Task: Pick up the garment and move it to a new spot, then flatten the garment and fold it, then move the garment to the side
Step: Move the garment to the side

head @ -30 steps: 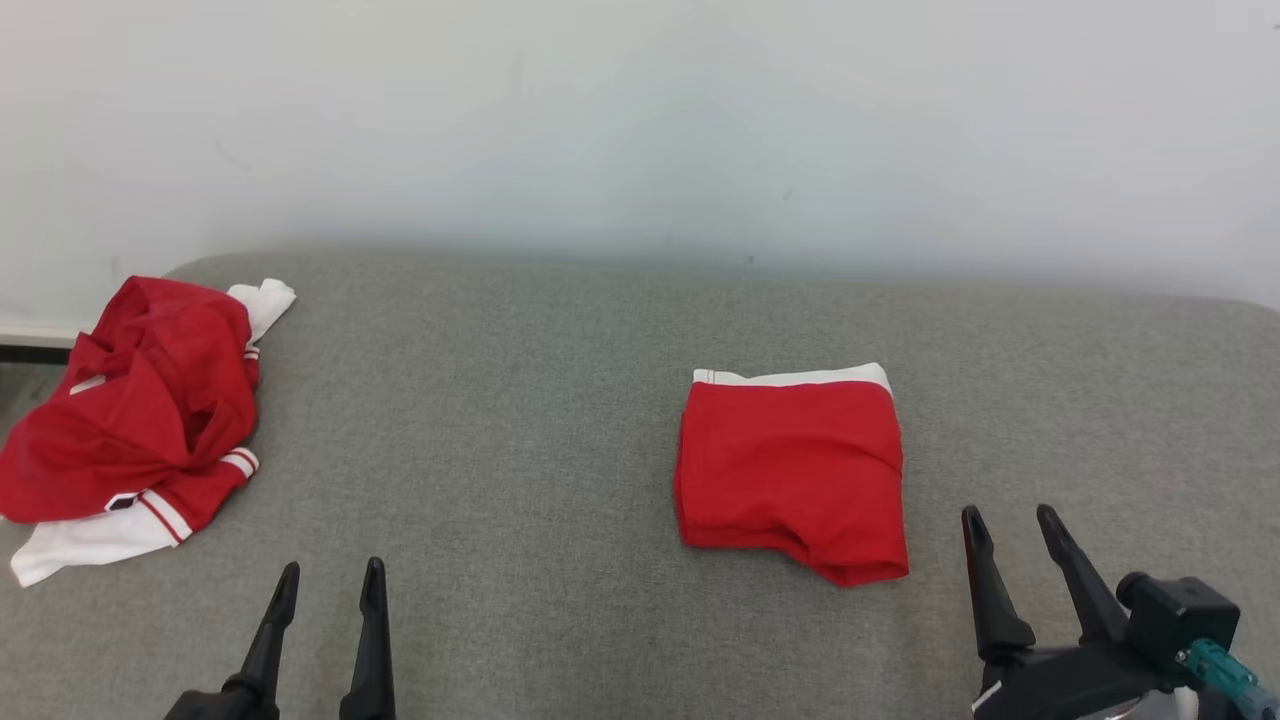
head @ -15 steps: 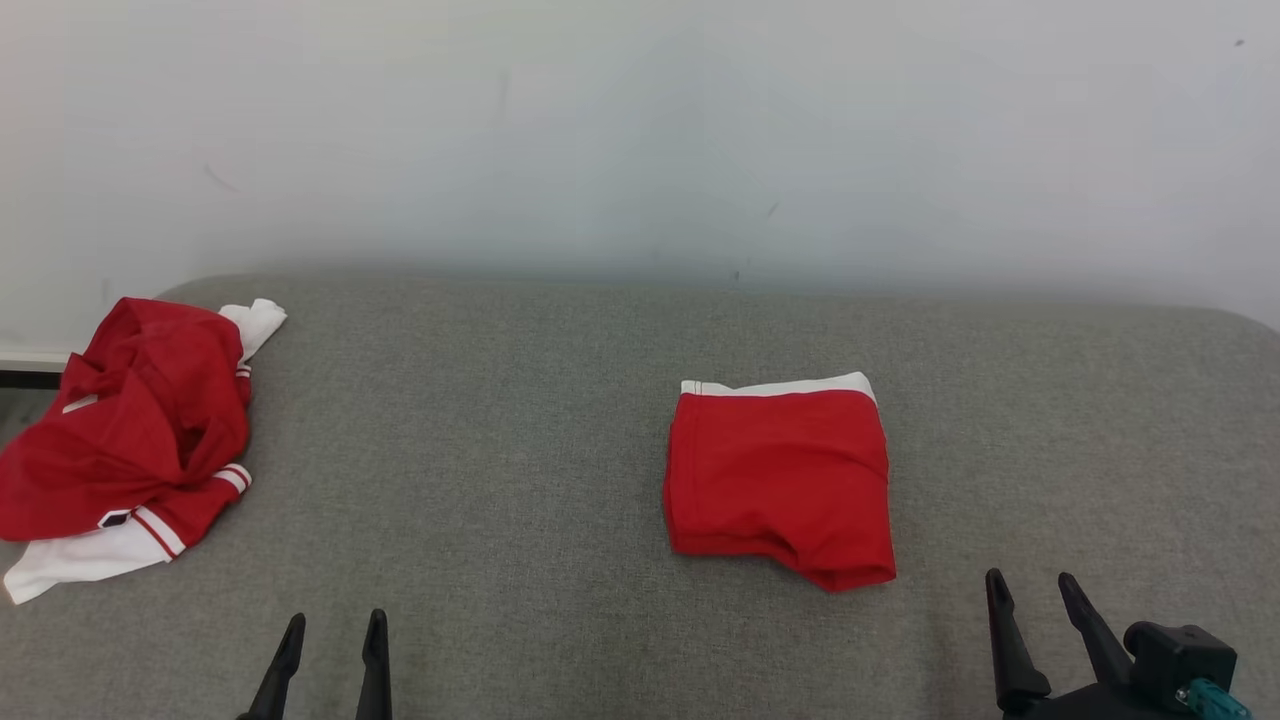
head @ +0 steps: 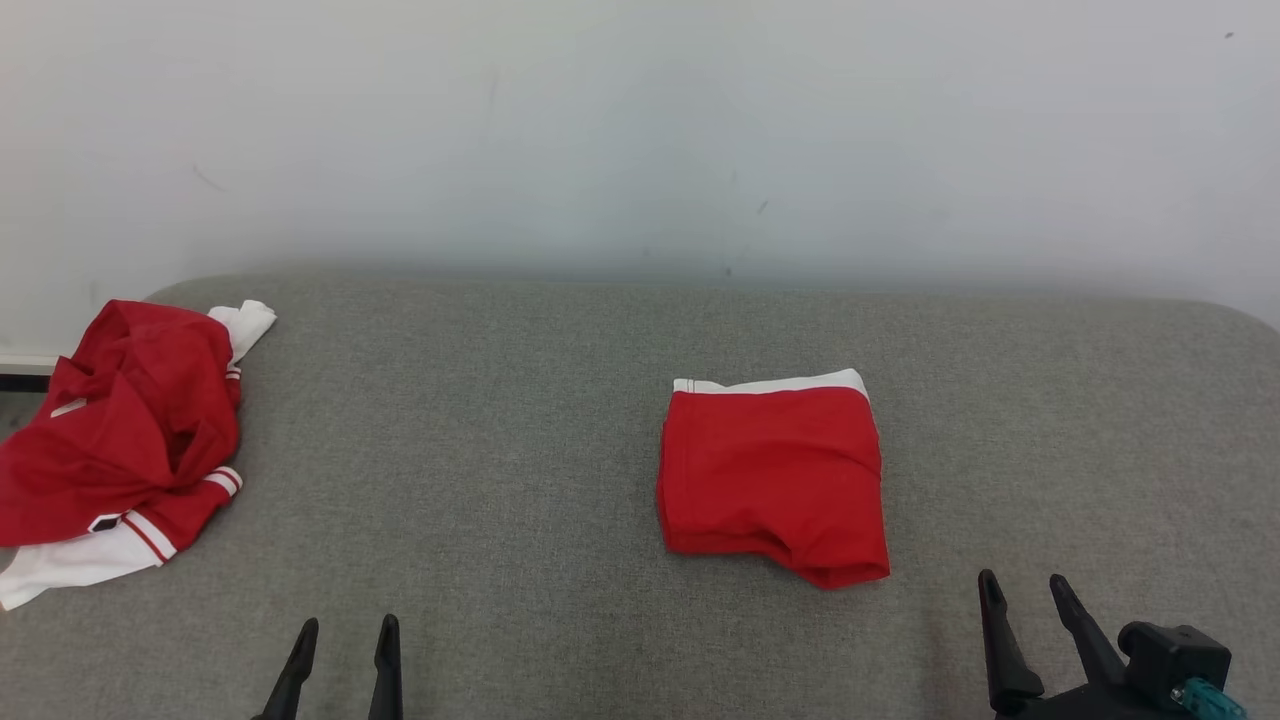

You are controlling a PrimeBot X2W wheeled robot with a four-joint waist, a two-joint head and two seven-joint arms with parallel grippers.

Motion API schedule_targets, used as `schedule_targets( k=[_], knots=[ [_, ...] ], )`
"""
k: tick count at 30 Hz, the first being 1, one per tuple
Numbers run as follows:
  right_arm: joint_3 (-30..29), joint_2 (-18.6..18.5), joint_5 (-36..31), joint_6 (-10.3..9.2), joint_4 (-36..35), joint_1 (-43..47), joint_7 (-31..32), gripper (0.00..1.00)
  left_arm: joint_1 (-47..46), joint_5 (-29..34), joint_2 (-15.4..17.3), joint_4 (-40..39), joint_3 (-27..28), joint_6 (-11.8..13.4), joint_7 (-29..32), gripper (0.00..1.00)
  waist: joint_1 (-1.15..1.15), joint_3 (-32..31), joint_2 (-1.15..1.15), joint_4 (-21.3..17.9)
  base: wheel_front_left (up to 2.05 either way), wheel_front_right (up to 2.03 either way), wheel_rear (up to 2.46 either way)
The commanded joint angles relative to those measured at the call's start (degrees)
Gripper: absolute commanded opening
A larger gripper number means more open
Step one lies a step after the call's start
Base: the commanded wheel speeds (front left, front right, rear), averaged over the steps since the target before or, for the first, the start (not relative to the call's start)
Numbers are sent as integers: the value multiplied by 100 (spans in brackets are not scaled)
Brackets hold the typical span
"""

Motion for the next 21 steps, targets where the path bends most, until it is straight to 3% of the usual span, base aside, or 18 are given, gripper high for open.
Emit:
schedule_targets(
  k=[1, 17, 20, 21],
  knots=[
    [13, 8, 24, -13, 21, -64, -17, 100, -48, 55, -16, 4, 10, -40, -16, 100, 0, -2, 0, 3, 0, 0, 0],
    [-26, 7, 76, -13, -28, -58, 307, 100, -50, 38, -121, 69, 4, -88, -16, 100, 0, 4, 0, 60, 0, 0, 0],
    [-98, 5, 105, -13, 29, -206, 614, 100, -49, 26, -130, 59, 5, -93, -16, 100, 0, 22, 0, 73, 0, 0, 0],
    [-106, 7, 266, -13, 143, -381, 1178, 100, -50, 25, -135, 43, 19, -87, -16, 100, 0, 44, 0, 68, 0, 0, 0]
  ],
)
